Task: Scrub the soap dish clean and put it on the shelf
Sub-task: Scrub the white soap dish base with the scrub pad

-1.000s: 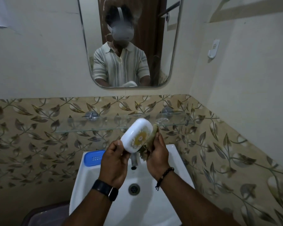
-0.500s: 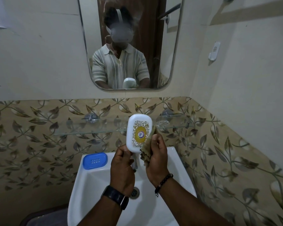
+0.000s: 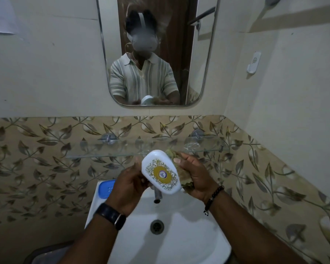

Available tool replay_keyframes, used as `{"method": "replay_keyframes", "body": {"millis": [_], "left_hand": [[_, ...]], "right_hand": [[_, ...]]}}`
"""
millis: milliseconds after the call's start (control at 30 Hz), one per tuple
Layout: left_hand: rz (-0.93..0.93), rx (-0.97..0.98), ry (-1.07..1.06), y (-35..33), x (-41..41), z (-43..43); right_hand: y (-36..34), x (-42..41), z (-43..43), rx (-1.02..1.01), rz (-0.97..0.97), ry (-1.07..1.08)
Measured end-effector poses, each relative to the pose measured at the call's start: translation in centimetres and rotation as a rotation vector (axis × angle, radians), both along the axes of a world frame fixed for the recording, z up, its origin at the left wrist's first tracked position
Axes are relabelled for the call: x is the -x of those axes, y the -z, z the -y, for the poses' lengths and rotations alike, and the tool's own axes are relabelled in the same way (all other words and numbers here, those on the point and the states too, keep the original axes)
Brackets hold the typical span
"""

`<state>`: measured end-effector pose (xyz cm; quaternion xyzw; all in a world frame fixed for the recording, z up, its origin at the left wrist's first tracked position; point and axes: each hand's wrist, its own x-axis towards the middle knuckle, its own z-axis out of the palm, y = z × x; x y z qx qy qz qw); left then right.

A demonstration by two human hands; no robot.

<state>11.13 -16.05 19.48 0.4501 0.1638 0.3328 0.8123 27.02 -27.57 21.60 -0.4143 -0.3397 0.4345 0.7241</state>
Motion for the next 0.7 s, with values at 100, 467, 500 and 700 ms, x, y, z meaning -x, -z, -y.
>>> {"method": "replay_keyframes", "body": {"millis": [100,467,500,700], "left_hand": [[-0.035,-0.146,0.086,-0.9,0.6,-1.3],[0.043,-0.044,-0.11,0.4,-2.2,2.5],[0.044,-0.04,-0.12,0.7,-2.4,2.8],[0.044,-0.094,-0.11,1.8,-1.8,1.7]], "right_hand": [[-0.4,-0.6,-0.3,0.013,0.037,0.066],[4.2,3.8,-2.0,0.161,0.576,0.787],[4.9,5.0,-1.8,0.111,0.722,0.767],[4.9,4.2,-1.1,-0.217,1.301,0.632]]}}
